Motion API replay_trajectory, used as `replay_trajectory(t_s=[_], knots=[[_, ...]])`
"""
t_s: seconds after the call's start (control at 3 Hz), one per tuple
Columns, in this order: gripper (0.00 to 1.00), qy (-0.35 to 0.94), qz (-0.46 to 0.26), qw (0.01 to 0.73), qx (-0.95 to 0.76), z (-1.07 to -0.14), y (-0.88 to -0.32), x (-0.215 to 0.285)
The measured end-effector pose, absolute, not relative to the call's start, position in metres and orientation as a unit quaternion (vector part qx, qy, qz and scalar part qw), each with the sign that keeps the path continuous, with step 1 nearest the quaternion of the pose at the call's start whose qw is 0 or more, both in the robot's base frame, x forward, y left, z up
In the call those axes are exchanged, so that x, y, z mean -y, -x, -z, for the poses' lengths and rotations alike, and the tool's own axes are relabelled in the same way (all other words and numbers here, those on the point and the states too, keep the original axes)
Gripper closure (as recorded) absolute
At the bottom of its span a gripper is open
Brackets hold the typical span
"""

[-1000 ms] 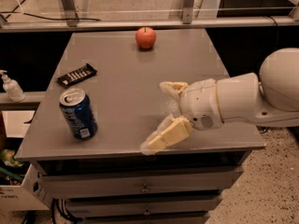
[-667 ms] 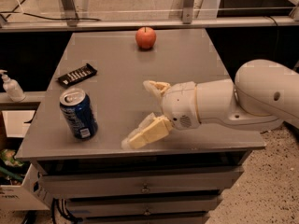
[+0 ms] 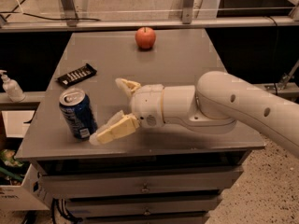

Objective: Move pepsi can near apple

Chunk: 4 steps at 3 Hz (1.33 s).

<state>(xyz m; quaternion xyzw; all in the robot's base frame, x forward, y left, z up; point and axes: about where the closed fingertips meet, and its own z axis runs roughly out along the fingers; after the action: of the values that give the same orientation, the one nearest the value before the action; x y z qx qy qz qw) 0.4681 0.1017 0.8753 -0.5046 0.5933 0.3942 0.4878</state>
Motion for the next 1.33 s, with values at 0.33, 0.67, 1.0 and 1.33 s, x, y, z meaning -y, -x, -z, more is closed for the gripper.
replay_trajectory(t_s=[0.33,0.67,1.0,1.33], knots=[[0.0,0.499,-0.416,0.494,-0.578,-0.869,-0.468,-0.133],[0.18,0.496,-0.431,0.496,-0.567,-0.865,-0.468,-0.155],[0.42,0.486,-0.443,0.499,-0.564,-0.863,-0.466,-0.168],[0.64,0.478,-0.446,0.502,-0.566,-0.863,-0.467,-0.17]])
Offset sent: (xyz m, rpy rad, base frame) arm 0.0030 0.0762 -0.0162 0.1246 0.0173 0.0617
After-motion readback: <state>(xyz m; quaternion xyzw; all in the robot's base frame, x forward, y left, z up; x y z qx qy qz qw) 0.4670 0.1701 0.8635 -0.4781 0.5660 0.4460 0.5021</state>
